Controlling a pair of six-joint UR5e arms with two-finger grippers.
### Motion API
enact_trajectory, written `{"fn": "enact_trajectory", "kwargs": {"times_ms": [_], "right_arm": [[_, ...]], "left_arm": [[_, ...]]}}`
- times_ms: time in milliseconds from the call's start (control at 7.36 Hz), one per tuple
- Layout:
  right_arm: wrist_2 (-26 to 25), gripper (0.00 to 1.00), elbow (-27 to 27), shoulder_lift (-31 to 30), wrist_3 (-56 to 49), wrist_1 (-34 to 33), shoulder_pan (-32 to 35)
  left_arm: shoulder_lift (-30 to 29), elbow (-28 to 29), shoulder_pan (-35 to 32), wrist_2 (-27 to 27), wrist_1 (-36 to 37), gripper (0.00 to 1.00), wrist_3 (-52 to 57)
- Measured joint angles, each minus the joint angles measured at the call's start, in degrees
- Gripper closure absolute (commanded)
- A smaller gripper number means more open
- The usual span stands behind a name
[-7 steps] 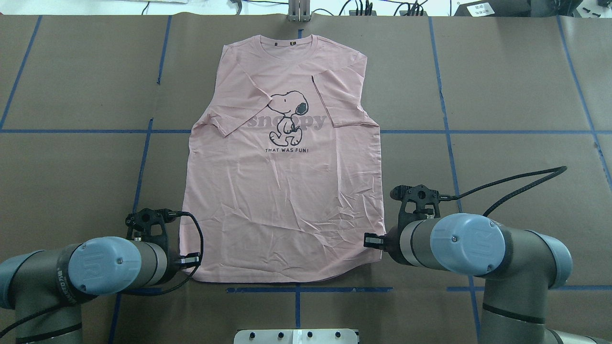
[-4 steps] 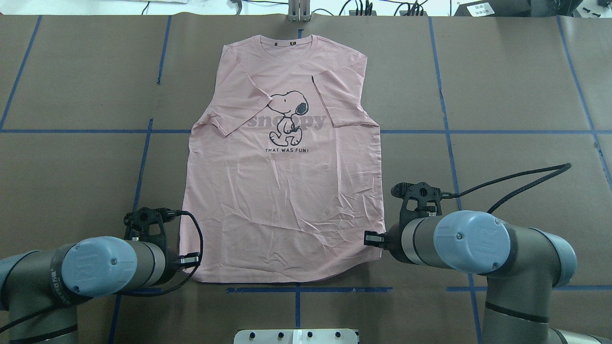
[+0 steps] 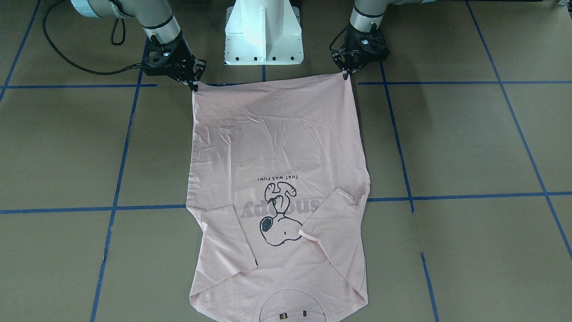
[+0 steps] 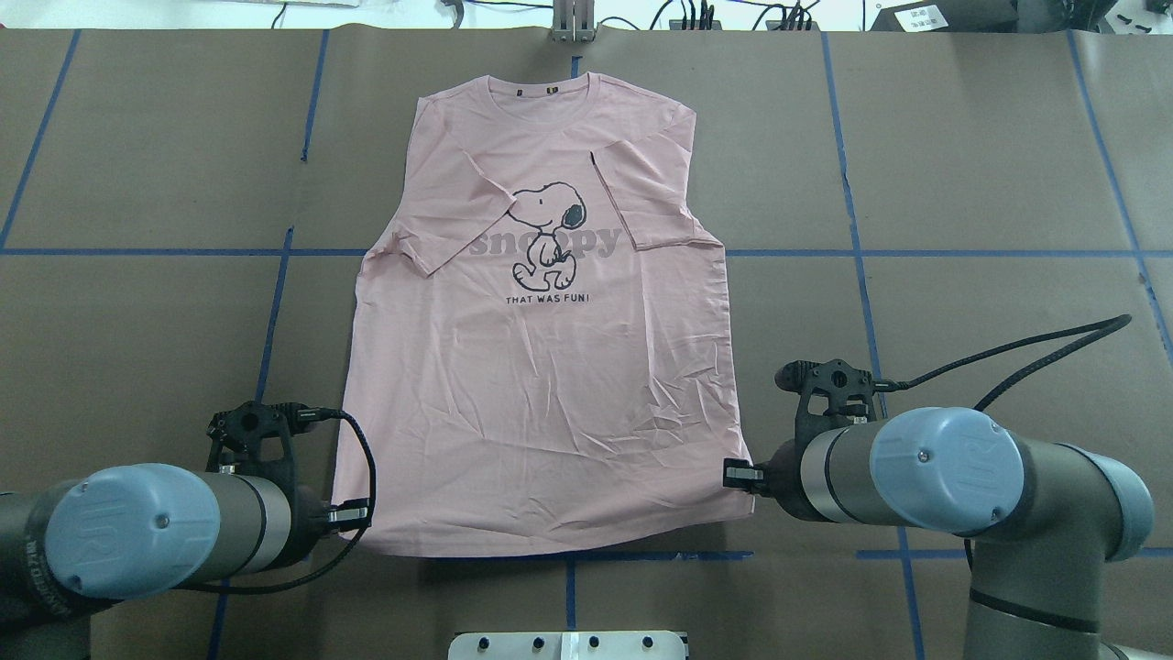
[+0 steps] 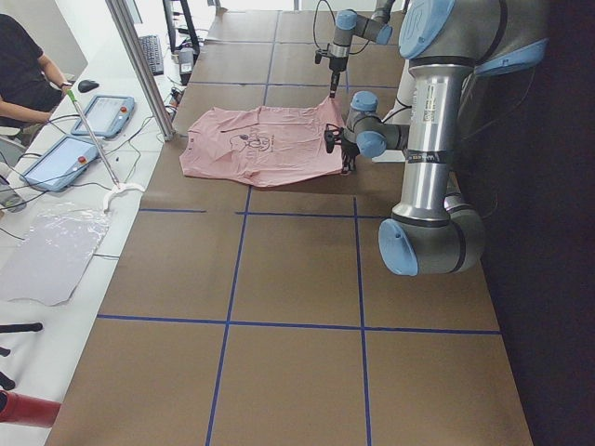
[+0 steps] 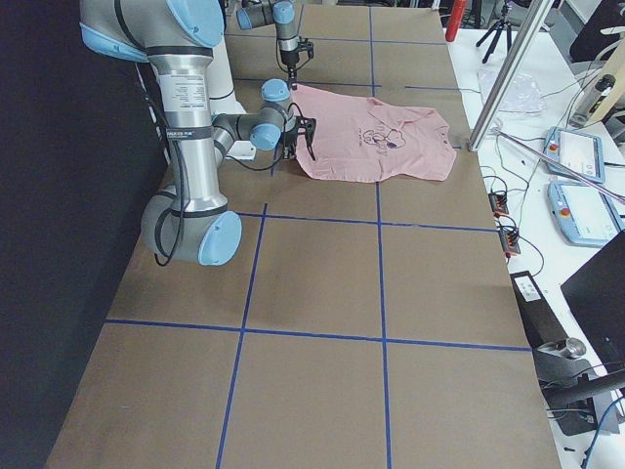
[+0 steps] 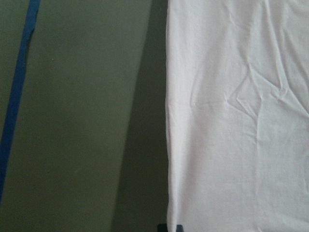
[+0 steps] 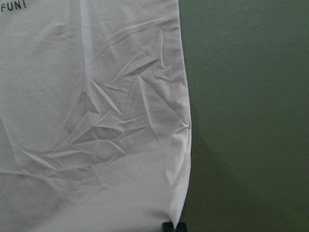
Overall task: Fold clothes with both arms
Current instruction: 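Lift the hem with both grippers and fold it toward the collar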
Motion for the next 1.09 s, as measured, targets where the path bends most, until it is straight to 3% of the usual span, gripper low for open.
{"fn": "enact_trajectory", "kwargs": {"times_ms": [679, 1087], "right_arm": [[0.1, 1.0, 13.6, -10.0, 0.8, 0.0, -8.3], [0.5, 1.0, 8.8, -2.7, -1.6, 0.2, -0.7]], "left_arm": [[-0.7, -9.6, 3.5, -2.0, 8.2, 1.0, 0.1], [-3.0, -8.1, 0.3, -2.6, 9.4, 1.0, 2.6]]}}
